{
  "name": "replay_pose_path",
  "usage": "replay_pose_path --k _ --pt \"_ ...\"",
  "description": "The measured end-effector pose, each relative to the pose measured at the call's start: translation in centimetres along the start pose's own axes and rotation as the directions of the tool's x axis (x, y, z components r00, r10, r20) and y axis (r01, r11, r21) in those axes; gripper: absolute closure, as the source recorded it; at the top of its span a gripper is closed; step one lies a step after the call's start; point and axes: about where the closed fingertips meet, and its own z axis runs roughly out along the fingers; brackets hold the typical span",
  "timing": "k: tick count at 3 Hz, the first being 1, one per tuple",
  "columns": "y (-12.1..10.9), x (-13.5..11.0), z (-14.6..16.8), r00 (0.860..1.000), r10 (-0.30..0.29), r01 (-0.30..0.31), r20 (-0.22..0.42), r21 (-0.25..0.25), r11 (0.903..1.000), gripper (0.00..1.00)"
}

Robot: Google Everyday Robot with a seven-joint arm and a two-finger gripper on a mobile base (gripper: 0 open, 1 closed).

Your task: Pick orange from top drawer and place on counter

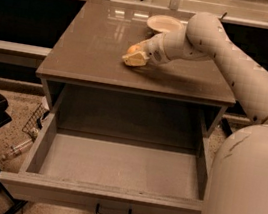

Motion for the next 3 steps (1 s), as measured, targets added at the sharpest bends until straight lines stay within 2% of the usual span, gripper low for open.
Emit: replay_pose_path --k 1,3 --pt "-0.05 -0.52 -0.34 1.0 0.0 0.0 0.0 0.0 1.0 0.82" --pt "-0.04 -0.55 -0.34 1.0 0.0 0.0 0.0 -0.001 1.0 0.36"
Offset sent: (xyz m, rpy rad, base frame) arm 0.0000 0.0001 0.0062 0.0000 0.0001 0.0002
